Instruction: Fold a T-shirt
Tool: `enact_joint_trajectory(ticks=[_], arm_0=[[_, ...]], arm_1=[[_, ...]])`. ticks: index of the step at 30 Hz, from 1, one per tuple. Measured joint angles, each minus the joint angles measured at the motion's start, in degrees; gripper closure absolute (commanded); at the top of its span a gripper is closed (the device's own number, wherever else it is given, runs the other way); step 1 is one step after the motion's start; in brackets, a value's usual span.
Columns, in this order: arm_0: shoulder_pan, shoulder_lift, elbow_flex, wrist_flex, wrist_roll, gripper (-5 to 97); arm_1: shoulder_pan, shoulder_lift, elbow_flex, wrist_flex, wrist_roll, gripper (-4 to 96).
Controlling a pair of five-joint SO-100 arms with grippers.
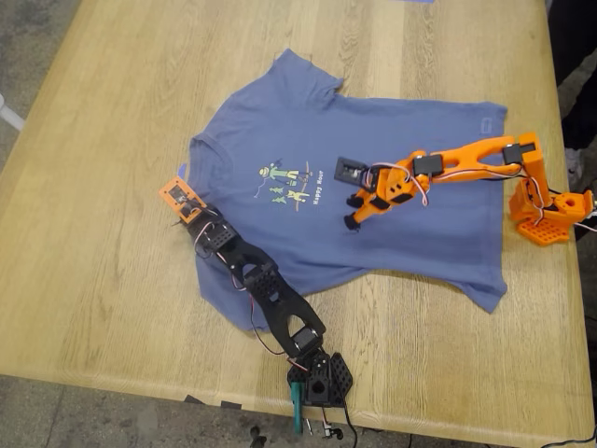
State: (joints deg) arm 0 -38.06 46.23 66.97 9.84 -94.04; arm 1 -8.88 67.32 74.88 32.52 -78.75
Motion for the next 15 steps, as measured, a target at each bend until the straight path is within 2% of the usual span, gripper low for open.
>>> enact_joint_trajectory(ticks=[15], arm_0=[[1.41, 0.97, 0.26, 2.99, 0.0, 92]], arm_1=[[-0.7, -10.55, -1.23, -5.71, 0.09, 65.9]])
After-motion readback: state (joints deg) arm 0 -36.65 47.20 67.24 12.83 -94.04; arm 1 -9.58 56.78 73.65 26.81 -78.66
